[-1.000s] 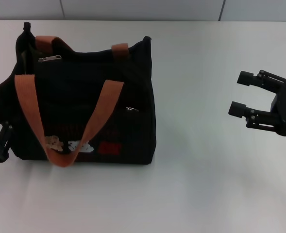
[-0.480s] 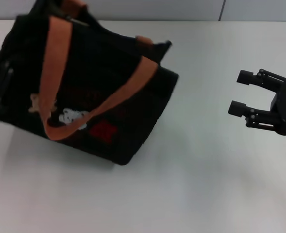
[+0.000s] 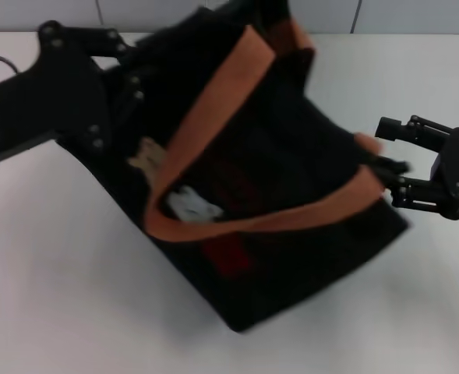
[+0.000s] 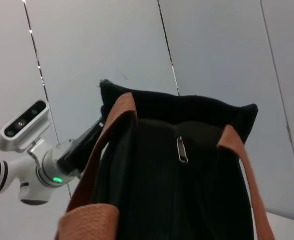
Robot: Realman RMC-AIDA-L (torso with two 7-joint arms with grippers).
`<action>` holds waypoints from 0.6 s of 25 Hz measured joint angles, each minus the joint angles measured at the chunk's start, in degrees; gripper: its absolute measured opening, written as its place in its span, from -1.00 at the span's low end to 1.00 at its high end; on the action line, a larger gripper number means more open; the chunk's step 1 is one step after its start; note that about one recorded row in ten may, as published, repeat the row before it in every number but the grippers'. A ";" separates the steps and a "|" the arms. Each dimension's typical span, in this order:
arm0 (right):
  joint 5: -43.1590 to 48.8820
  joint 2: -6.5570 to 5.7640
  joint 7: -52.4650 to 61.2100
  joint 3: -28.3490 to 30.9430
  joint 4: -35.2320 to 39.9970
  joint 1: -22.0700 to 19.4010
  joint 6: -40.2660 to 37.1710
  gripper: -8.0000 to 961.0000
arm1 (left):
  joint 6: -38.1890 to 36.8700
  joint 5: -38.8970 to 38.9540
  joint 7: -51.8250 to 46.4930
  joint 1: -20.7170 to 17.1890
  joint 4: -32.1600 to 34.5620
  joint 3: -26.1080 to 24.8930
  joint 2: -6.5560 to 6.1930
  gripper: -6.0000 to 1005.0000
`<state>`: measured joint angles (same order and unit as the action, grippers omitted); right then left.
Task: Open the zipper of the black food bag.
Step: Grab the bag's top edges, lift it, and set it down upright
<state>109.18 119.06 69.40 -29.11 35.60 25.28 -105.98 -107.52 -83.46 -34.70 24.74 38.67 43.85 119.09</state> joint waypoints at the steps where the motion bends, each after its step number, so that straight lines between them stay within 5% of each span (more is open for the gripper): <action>1: -0.22 -0.03 1.09 0.14 0.00 -0.03 -0.10 0.64 | -0.25 0.07 2.24 0.07 -0.33 1.72 0.03 -0.79; 5: -0.09 -0.17 3.71 -0.46 0.07 0.33 -0.58 0.64 | -1.45 0.84 5.92 -0.30 -1.77 3.75 0.08 -0.79; 11: 6.16 -0.11 6.72 -8.94 0.58 2.83 3.95 0.63 | -3.01 2.99 8.42 -0.89 -3.15 5.59 0.06 -0.79; 15: 7.35 0.02 8.70 -13.62 0.57 4.13 7.16 0.08 | -3.61 3.15 8.76 -0.79 -3.19 6.34 0.07 -0.79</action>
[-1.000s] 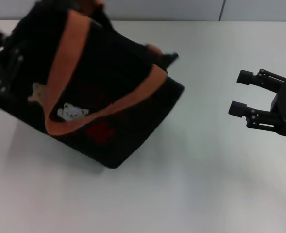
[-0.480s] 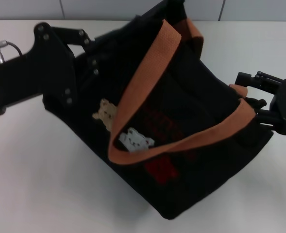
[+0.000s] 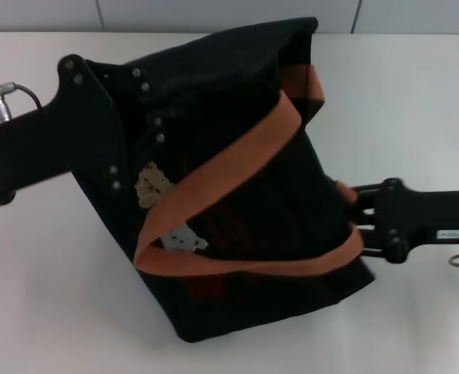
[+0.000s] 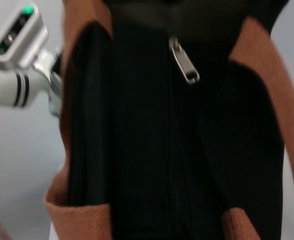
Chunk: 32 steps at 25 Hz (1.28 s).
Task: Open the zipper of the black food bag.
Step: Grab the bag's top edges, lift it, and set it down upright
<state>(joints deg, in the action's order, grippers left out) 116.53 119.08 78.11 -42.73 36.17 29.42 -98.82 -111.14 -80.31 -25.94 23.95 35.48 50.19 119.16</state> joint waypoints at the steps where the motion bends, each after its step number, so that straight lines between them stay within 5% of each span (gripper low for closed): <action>1: -0.02 0.16 1.05 -3.81 -0.19 0.80 2.69 -0.03 | -0.15 0.04 0.36 0.05 -0.13 0.55 0.02 -0.79; 4: -0.36 0.46 2.85 -8.48 -0.42 2.00 6.82 -0.33 | -0.73 1.18 3.21 0.32 -1.55 4.10 0.02 -0.79; 10: -2.98 0.60 4.11 -12.16 -0.44 3.51 9.86 -0.47 | -0.08 2.59 7.22 0.54 -3.64 10.31 0.02 -0.79; 16: -4.82 0.10 2.35 -11.78 1.37 0.67 9.19 -0.60 | 0.55 2.25 9.28 0.58 -5.73 12.18 0.02 -0.79; 24: -4.68 -0.22 1.49 -6.87 2.57 -2.44 9.29 -0.12 | 4.41 2.52 10.77 1.85 -7.18 18.37 0.03 -0.79; 32: -4.79 -1.52 1.54 0.12 2.66 -5.39 7.10 0.34 | 5.43 2.75 10.80 2.30 -7.24 19.29 0.02 -0.79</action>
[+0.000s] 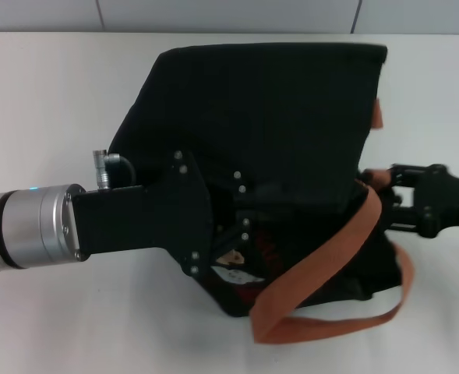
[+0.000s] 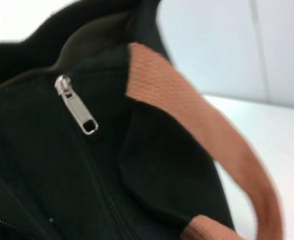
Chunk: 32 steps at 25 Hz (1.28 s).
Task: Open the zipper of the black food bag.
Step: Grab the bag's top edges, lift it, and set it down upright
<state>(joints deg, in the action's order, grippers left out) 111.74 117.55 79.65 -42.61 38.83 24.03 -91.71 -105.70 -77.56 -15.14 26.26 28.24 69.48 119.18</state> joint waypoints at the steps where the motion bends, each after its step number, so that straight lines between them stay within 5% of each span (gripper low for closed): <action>1: 0.00 -0.19 -0.07 1.62 -0.23 -0.42 -0.59 0.39 | 0.00 0.10 0.02 0.03 -0.01 0.03 0.00 -0.79; 11: 0.51 -1.25 -0.95 3.92 -1.69 -3.36 -1.08 0.39 | 0.10 0.22 0.16 0.77 -0.01 0.53 0.00 -0.79; 17: 8.44 0.94 -0.93 3.05 0.24 -0.86 0.22 0.39 | 0.51 1.35 0.26 1.39 0.04 2.70 0.00 -0.79; 20: 11.20 0.89 -0.69 3.27 1.52 -0.91 -0.44 0.39 | 0.68 1.52 0.30 1.37 0.08 2.77 0.00 -0.79; 23: 12.11 -1.09 -0.68 5.39 2.18 -2.56 -4.13 0.39 | 0.82 1.58 1.07 1.17 0.08 2.78 0.00 -0.79; 32: 12.41 -3.56 -1.40 14.66 3.20 -4.03 -12.58 0.39 | 1.32 1.63 1.09 1.50 -0.01 3.44 0.00 -0.79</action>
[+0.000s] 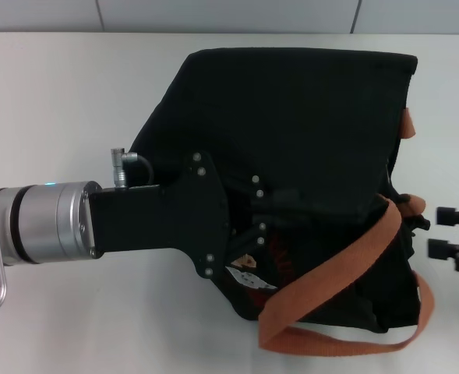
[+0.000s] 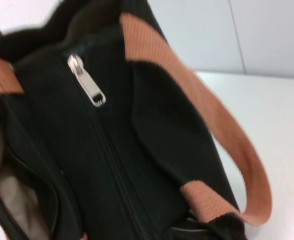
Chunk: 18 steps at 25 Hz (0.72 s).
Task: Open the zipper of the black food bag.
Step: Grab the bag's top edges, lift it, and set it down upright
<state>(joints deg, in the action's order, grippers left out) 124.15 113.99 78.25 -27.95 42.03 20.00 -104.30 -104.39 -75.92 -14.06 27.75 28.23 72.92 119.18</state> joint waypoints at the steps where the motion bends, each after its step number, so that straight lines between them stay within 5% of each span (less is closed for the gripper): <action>1: 0.00 0.00 0.00 0.00 0.00 0.00 0.00 0.39 | 0.00 0.00 0.00 0.00 0.00 0.00 0.00 -0.79; 5: 0.03 -1.72 0.04 4.42 0.86 -1.01 -5.01 0.39 | 0.03 0.00 0.00 0.13 -0.01 0.20 0.00 -0.79; 12: -3.25 -2.49 -2.54 14.28 -0.39 -1.39 -14.25 0.39 | 0.22 0.27 0.00 0.27 0.04 1.38 0.00 -0.79; 14: -6.61 -1.78 -5.58 15.16 -1.58 -1.71 -16.50 0.36 | 0.29 0.52 0.00 0.30 0.02 1.50 0.00 -0.79; 15: -9.43 0.07 -8.78 15.07 -2.16 -1.88 -17.79 0.35 | 0.33 0.75 0.00 0.31 -0.02 1.53 0.00 -0.79; 16: -9.43 0.07 -8.78 15.07 -2.16 -1.88 -17.79 0.33 | 0.33 0.75 0.00 0.31 -0.02 1.53 0.00 -0.79; 18: -9.42 2.40 -11.13 14.28 -1.47 -1.27 -17.84 0.31 | 0.34 0.92 0.00 0.31 0.00 1.63 0.00 -0.80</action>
<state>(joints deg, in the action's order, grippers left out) 114.73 116.39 67.12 -13.68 40.56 18.73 -122.14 -104.05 -75.00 -14.06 28.06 28.23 74.55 119.18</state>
